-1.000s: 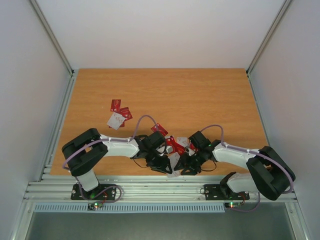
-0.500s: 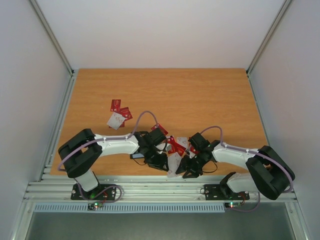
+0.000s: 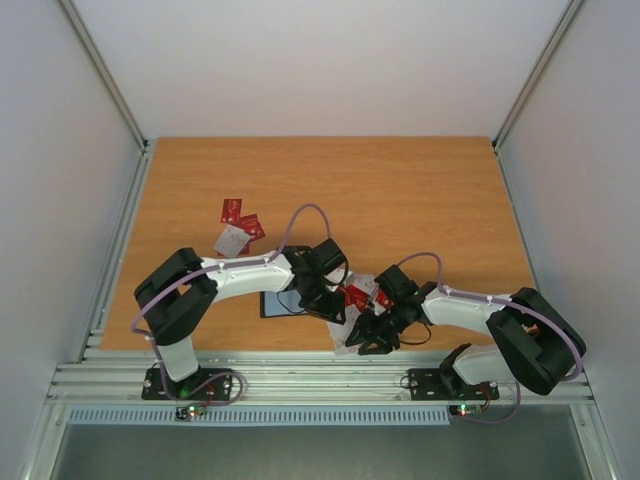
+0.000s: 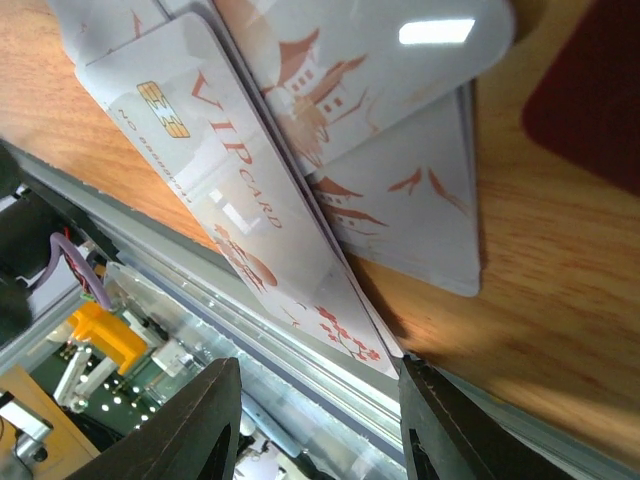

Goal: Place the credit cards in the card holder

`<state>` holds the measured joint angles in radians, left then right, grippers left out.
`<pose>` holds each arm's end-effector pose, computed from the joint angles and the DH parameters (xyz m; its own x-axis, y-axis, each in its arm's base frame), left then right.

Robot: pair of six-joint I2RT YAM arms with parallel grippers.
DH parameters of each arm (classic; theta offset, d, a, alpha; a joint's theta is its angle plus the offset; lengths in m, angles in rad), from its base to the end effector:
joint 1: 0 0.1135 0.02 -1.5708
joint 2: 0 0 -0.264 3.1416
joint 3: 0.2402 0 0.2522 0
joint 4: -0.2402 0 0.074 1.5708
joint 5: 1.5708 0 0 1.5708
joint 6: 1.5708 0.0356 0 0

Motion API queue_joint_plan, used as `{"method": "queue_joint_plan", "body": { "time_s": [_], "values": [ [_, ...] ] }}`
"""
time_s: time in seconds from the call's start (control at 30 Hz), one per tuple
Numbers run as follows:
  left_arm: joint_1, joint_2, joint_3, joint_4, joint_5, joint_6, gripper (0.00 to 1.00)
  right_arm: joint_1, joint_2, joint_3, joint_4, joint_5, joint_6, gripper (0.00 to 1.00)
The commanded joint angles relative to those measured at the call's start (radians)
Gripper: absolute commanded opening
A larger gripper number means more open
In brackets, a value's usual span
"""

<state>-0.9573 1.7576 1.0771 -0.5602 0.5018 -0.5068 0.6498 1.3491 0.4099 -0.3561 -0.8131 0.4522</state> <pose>0.1767 -0.2807 0.1659 -0.8677 0.4932 -0.0625 0.4409 0.7053 -0.5552 0.1291 0.1306 0.1140 -0.9396 -0.3368 0.0608 -0.1807 0.6391 0.7476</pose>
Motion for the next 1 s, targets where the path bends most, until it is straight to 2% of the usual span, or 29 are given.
{"method": "queue_joint_plan", "body": {
  "time_s": [0.0,0.23,0.57,0.87,0.97],
  "values": [
    [0.002,0.060,0.050,-0.066,-0.058,0.066,0.29,0.005,0.022,-0.040,0.003,0.037,0.013,0.45],
    [0.002,0.082,0.043,-0.058,-0.084,0.080,0.30,0.007,0.017,-0.045,-0.005,0.039,0.009,0.44],
    [-0.023,0.113,0.010,0.008,0.020,0.069,0.31,0.008,0.035,-0.040,0.009,0.033,0.006,0.44],
    [-0.034,0.126,-0.020,0.058,0.046,0.023,0.31,0.009,0.037,-0.037,0.033,0.005,0.013,0.44],
    [-0.034,0.126,-0.019,0.054,0.040,0.020,0.31,0.011,0.035,-0.033,-0.009,0.007,-0.022,0.44]
  ]
}}
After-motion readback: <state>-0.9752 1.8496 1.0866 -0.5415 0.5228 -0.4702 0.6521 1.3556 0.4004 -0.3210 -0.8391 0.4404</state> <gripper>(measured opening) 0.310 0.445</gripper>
